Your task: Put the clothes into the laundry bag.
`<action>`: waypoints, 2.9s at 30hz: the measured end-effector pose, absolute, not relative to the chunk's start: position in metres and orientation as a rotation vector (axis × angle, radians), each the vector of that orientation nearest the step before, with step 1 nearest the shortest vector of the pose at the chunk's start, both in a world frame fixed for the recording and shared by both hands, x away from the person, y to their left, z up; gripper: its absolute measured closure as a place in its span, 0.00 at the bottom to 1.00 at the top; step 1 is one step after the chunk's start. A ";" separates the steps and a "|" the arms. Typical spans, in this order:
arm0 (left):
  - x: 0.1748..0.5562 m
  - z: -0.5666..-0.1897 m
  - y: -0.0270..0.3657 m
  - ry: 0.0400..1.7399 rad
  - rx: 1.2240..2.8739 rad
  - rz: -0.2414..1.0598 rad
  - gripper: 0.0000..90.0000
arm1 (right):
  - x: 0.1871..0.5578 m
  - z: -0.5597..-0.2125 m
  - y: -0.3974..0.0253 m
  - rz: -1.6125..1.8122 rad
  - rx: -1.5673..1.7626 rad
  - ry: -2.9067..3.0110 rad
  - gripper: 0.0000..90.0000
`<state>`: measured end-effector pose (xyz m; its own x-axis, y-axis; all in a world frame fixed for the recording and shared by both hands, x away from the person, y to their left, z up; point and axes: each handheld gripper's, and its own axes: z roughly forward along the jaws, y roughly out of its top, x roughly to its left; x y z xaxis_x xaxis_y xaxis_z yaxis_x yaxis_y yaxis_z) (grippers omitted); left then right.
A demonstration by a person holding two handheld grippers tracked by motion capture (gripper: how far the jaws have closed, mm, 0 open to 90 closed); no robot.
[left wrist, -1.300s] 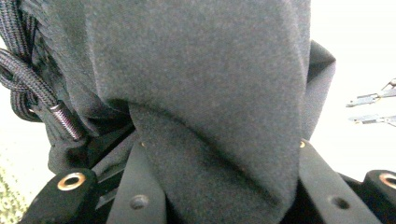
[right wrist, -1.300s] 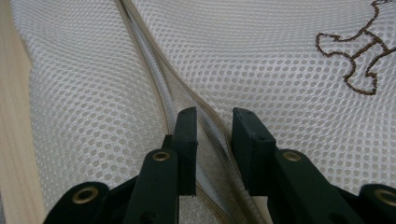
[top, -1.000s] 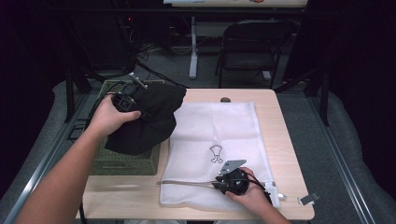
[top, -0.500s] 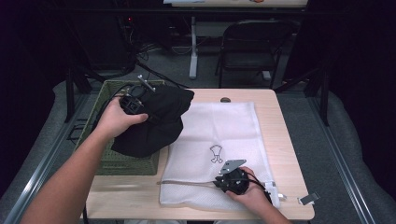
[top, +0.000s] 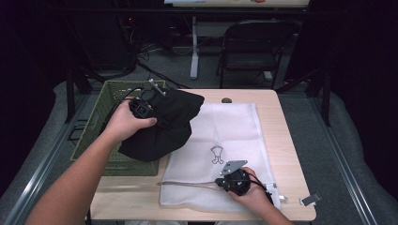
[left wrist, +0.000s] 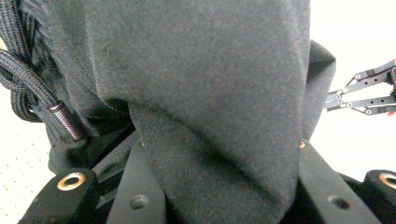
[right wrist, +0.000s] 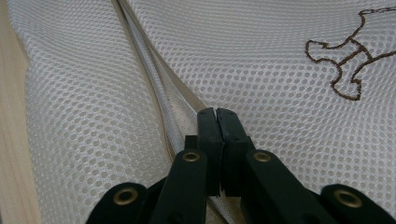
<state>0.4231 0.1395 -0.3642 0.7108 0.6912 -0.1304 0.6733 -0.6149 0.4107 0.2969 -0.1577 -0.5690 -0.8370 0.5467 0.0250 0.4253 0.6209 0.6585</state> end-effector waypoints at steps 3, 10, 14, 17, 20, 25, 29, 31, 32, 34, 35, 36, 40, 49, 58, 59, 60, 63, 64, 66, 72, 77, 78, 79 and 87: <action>0.422 -0.364 0.137 1.044 2.487 0.051 0.75 | 0.296 -0.568 -0.157 1.012 0.816 2.671 1.00; 0.420 -0.366 0.132 1.026 2.495 0.048 0.75 | 0.297 -0.564 -0.159 1.038 0.804 2.680 1.00; 0.419 -0.366 0.130 1.017 2.497 0.043 0.75 | 0.299 -0.561 -0.160 1.052 0.809 2.683 1.00; 0.418 -0.366 0.128 1.008 2.499 0.045 0.75 | 0.300 -0.558 -0.160 1.052 0.808 2.686 1.00; 0.416 -0.366 0.127 0.997 2.501 0.039 0.75 | 0.302 -0.556 -0.159 1.051 0.794 2.687 1.00; 0.413 -0.366 0.125 0.982 2.504 0.033 0.75 | 0.307 -0.552 -0.160 1.051 0.802 2.701 1.00; 0.411 -0.366 0.125 0.969 2.500 0.022 0.75 | 0.311 -0.543 -0.162 1.067 0.795 2.696 1.00; 0.410 -0.367 0.125 0.967 2.496 0.017 0.75 | 0.312 -0.539 -0.163 1.061 0.804 2.689 1.00; 0.410 -0.367 0.125 0.966 2.498 0.017 0.75 | 0.314 -0.538 -0.163 1.053 0.795 2.688 1.00; 0.409 -0.367 0.125 0.966 2.499 0.018 0.75 | 0.317 -0.534 -0.164 1.055 0.796 2.678 1.00; 0.409 -0.368 0.126 0.965 2.498 0.020 0.75 | 0.319 -0.533 -0.164 1.057 0.796 2.676 1.00; 0.409 -0.368 0.126 0.965 2.497 0.016 0.75 | 0.321 -0.532 -0.165 1.066 0.807 2.674 1.00; 0.408 -0.368 0.128 0.963 2.498 0.020 0.75 | 0.328 -0.527 -0.168 1.078 0.810 2.667 1.00; 0.404 -0.366 0.130 0.957 2.505 0.026 0.75 | 0.333 -0.519 -0.169 1.092 0.797 2.659 1.00; 0.400 -0.364 0.128 0.944 2.503 0.020 0.75 | 0.338 -0.511 -0.168 1.085 0.788 2.654 1.00; 0.399 -0.365 0.128 0.943 2.499 0.024 0.75 | 0.339 -0.511 -0.168 1.085 0.785 2.651 1.00; 0.399 -0.364 0.128 0.935 2.508 0.027 0.75 | 0.340 -0.510 -0.168 1.085 0.779 2.650 1.00; 0.398 -0.364 0.129 0.936 2.502 0.020 0.75 | 0.342 -0.507 -0.168 1.062 0.757 2.647 1.00; 0.398 -0.365 0.129 0.937 2.499 0.015 0.75 | 0.342 -0.506 -0.168 1.064 0.753 2.644 1.00; 0.397 -0.366 0.130 0.941 2.497 0.013 0.75 | 0.344 -0.504 -0.169 1.063 0.755 2.642 1.00; 0.395 -0.368 0.133 0.933 2.500 0.002 0.75 | 0.349 -0.496 -0.171 1.080 0.762 2.656 1.00; 0.394 -0.369 0.136 0.939 2.492 0.001 0.75 | 0.355 -0.488 -0.174 1.100 0.767 2.658 1.00; 0.394 -0.369 0.136 0.940 2.486 -0.003 0.75 | 0.356 -0.486 -0.175 1.101 0.768 2.655 1.00; 0.393 -0.370 0.136 0.940 2.481 -0.002 0.75 | 0.357 -0.483 -0.176 1.109 0.771 2.652 1.00; 0.390 -0.369 0.137 0.929 2.485 0.005 0.75 | 0.364 -0.469 -0.177 1.084 0.744 2.636 1.00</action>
